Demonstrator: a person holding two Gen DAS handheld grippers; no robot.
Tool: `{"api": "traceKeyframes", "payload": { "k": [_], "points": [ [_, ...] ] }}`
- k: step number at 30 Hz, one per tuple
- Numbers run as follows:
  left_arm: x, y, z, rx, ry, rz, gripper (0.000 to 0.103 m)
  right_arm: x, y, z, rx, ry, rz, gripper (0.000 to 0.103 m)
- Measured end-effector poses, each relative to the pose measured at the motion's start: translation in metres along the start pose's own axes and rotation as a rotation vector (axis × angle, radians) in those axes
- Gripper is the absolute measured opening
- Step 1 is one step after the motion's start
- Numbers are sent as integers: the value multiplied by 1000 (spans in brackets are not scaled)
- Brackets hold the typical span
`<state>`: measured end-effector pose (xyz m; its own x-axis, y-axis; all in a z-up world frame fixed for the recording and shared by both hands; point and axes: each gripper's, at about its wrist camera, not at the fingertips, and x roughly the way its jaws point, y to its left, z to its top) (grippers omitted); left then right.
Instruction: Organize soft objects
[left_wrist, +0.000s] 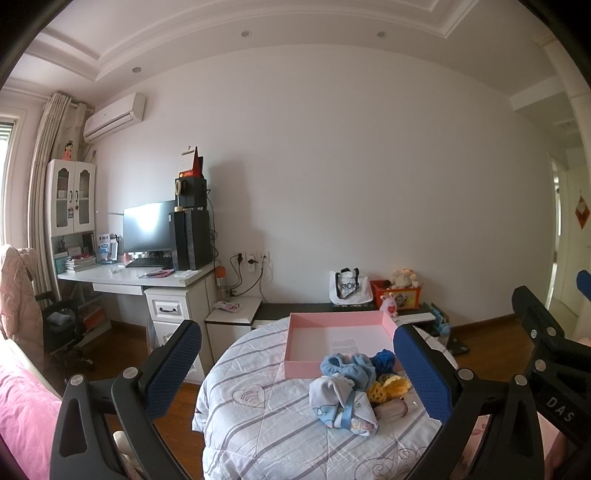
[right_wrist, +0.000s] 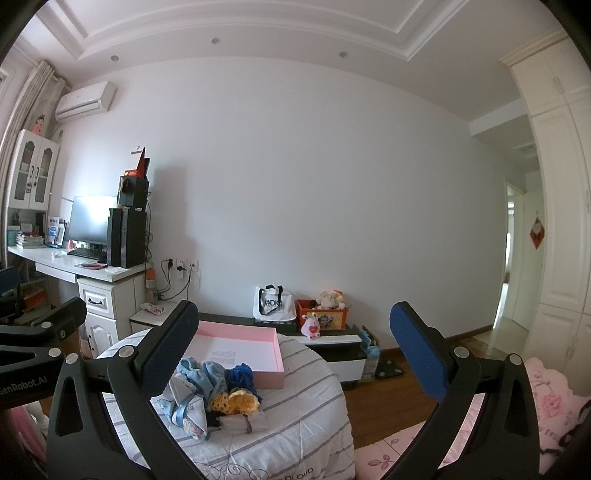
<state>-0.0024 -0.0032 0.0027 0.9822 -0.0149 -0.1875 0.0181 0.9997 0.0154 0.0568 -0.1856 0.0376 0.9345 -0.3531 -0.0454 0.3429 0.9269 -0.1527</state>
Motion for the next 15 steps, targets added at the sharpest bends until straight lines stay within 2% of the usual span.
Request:
{"api": "traceKeyframes", "payload": {
  "k": [15],
  "points": [
    [5,2,-2,-1,30,5,103,5,-1,-12,-5,28,9,103]
  ]
}}
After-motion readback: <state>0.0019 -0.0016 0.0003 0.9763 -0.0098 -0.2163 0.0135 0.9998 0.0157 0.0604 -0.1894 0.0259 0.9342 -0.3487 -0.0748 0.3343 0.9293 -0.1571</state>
